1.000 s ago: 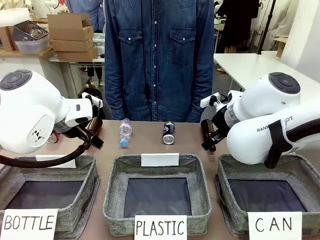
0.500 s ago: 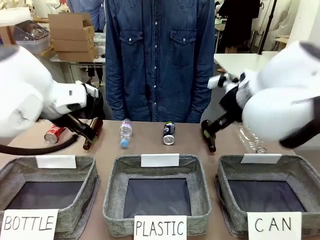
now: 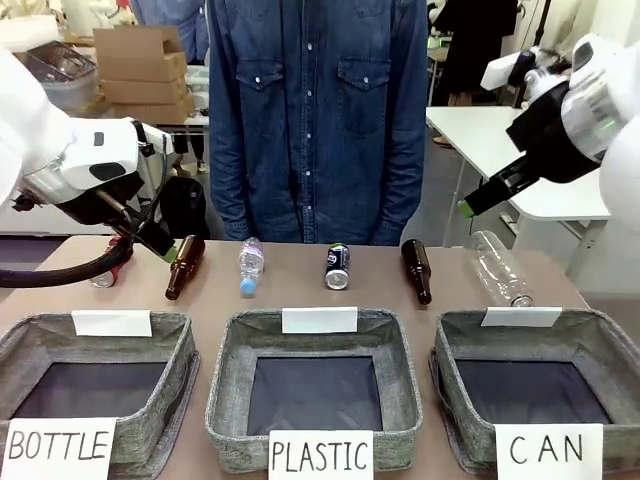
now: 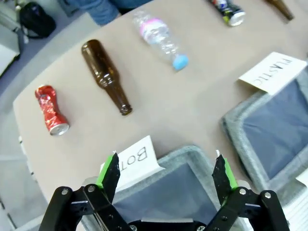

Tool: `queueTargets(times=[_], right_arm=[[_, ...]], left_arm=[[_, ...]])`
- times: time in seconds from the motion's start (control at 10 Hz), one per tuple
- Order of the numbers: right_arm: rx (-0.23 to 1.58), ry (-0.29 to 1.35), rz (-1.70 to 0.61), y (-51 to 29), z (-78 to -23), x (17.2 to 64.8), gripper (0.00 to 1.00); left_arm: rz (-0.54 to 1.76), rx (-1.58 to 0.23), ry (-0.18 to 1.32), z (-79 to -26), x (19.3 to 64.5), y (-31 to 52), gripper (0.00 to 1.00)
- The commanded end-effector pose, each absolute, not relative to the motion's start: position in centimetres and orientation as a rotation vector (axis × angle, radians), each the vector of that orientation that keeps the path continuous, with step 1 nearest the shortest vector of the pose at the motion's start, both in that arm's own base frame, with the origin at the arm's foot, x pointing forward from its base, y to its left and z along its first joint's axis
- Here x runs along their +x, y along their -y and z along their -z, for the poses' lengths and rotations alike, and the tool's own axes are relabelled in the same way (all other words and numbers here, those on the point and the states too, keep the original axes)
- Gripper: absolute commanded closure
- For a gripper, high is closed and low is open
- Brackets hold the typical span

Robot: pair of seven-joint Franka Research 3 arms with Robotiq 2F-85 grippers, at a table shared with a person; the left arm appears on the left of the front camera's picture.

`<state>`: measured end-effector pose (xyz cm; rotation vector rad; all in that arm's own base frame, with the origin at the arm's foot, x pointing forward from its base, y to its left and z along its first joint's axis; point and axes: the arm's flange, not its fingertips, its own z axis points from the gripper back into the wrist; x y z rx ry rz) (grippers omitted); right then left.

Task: Sort the can waste into the basket.
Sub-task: Pick up the can waste from the table and place it in the right Fabric basket.

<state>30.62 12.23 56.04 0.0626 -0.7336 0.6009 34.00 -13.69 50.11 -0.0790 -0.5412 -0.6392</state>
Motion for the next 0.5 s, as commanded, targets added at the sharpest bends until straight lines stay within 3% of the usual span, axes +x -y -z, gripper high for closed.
queueTargets(times=[0.0,0.2,0.4], right_arm=[[0.340,0.732,-0.560,-8.6,-56.2,29.8,0.00],[0.884,0.709,-0.342,-1.8,-56.7,28.0,0.00],[1.206,0.571,0.079,5.3,-56.6,28.1,0.00]], left_arm=[[0.699,-0.397,0.451,-54.2,32.7,9.5,0.00],[0.560,-0.741,0.358,-56.1,33.0,2.5,0.00],[0.352,-0.981,0.368,-55.2,33.9,-3.2,0.00]])
